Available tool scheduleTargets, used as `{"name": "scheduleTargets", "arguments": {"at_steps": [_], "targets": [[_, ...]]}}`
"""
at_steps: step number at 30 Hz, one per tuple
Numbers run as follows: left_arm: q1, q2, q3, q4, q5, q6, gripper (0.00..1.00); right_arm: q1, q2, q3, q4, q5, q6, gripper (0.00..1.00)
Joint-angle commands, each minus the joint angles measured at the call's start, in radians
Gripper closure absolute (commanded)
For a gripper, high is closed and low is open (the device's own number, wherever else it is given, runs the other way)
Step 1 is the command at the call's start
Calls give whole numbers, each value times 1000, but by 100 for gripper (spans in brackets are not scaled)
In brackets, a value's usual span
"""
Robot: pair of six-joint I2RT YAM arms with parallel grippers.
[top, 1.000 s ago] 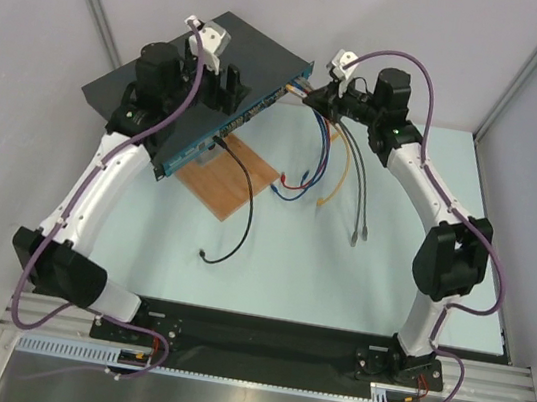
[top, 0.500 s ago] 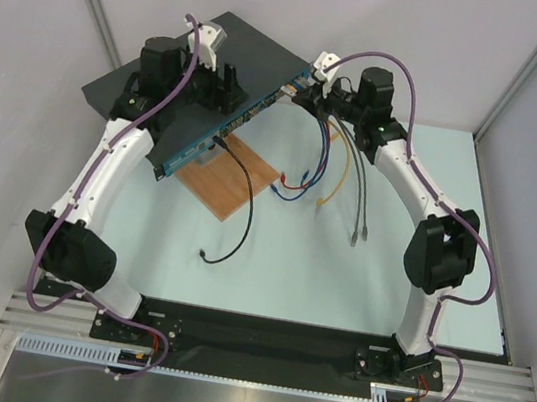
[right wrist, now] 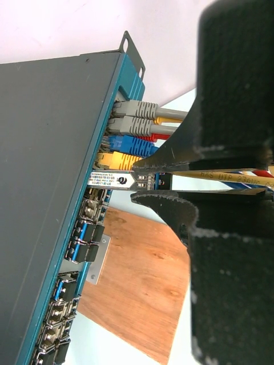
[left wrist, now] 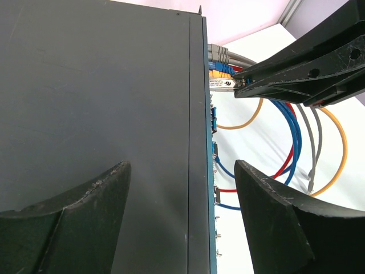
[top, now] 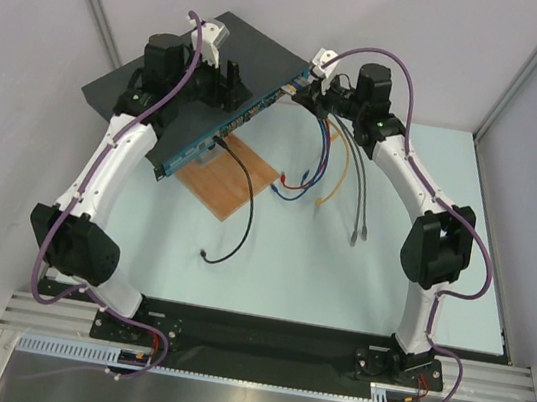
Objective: Insert the plug into the switch port
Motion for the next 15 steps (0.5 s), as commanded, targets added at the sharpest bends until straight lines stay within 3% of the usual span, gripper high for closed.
{"name": "scheduleTargets", "arguments": {"at_steps": [1,15], "targets": [[1,-2,48,15,21,-19,21,12,12,50,30,-1,4,100],[6,7,48,26,26,-23,21,51,-18,3,15,19,48,100]]}}
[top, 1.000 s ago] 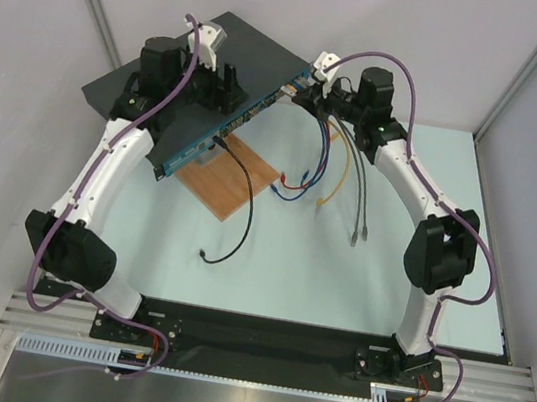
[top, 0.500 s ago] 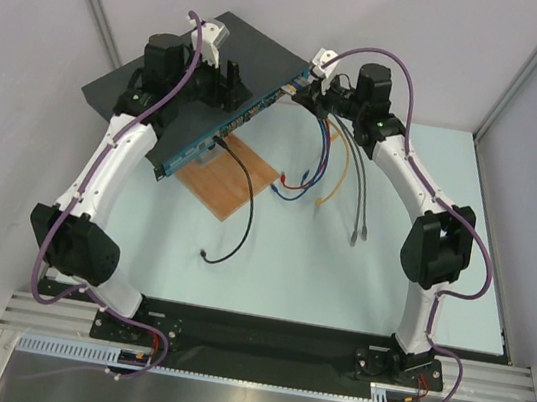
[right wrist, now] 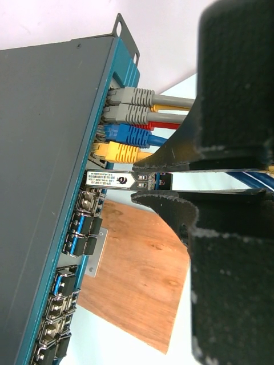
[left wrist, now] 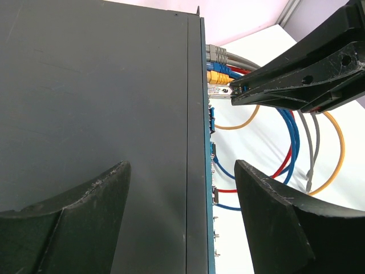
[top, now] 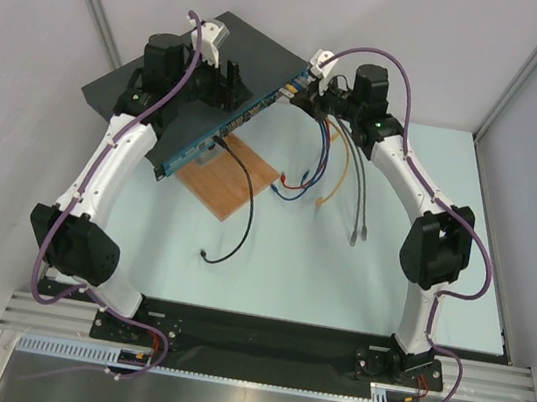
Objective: Insert the plug into the switch port
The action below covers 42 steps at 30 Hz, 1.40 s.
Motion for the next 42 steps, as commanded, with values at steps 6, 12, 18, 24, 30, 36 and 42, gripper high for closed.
{"name": "scheduleTargets", "arguments": {"at_steps": [6,12,18,24,30,36,42], "targets": [[8,7,51,28,31,-25,21,37,-11,13,127,45,66,100],[14,7,44,25,32,-23,21,22,-8,40,189,-7,136,100],[18,7,38,28,35,-25,21,8,-22,11,241,-98,201,100],[19,15,40,30,37,-30,21,8,-23,1,218,-119,189,100],[21,24,48,33,42,-36,21,10,-10,-25,190,-124,158,100],[19,35,69,22,45,-34,21,16,7,-48,150,-92,117,100],[19,41,75,21,51,-33,21,19,16,-26,141,-61,112,100]]}}
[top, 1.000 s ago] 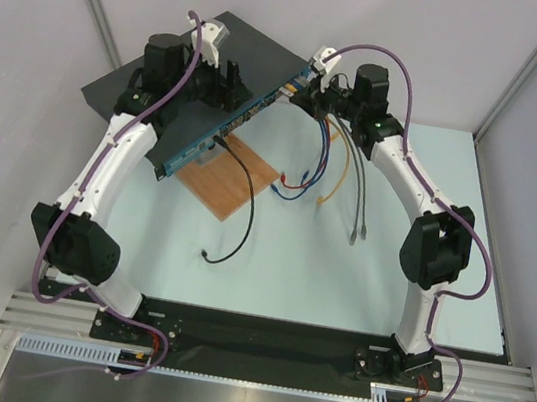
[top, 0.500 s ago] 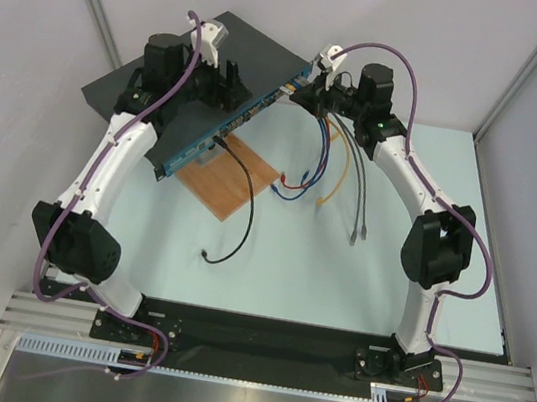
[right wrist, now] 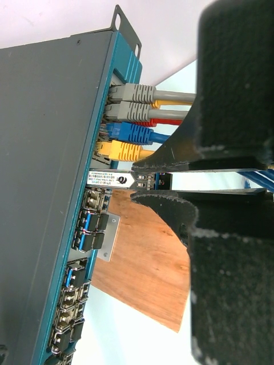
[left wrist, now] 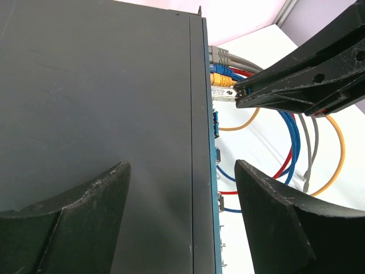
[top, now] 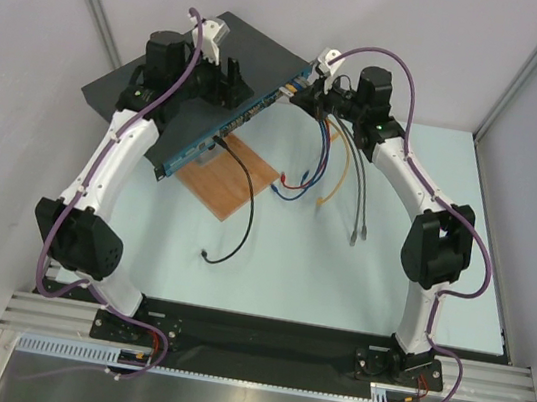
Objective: Insert the plug into the switch port
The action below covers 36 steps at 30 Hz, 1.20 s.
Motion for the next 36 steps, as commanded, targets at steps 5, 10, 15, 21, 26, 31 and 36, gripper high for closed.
{"name": "scheduleTargets", "arguments": {"at_steps": [5,10,15,21,26,31,36], "targets": [[7,4,50,23,26,-20,21,43,27,67,23,-10,24,100],[7,4,51,25,26,-19,21,44,49,104,-28,-30,11,100],[10,3,51,20,31,-17,21,32,35,86,-100,-30,-29,100],[10,10,54,23,37,-19,21,29,27,69,-134,-20,-43,100],[10,18,63,25,41,-24,21,32,33,76,-128,3,-39,100],[10,21,65,23,41,-25,21,32,38,116,-128,-13,-17,100],[11,21,70,20,38,-20,21,27,47,184,-163,-98,53,100]]}}
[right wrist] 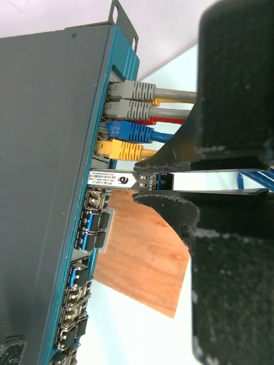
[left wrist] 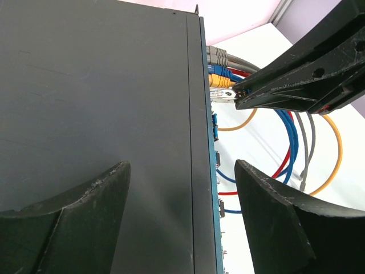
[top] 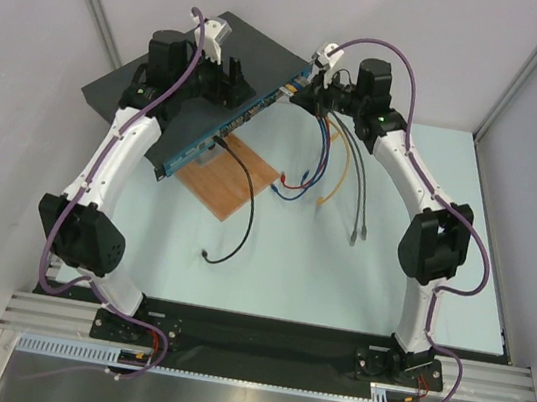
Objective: Insert the plug into the switch port
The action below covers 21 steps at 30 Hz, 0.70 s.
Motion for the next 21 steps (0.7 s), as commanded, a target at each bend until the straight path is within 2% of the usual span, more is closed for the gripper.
{"name": "scheduleTargets", "arguments": {"at_steps": [1,10,21], "targets": [[9,-5,50,22,19,-13,21,28,17,96,-47,-94,47,100],[9,-3,50,25,22,-19,21,42,48,167,-196,-47,33,100],[9,12,64,22,31,-17,21,43,19,84,-184,5,17,100]]}}
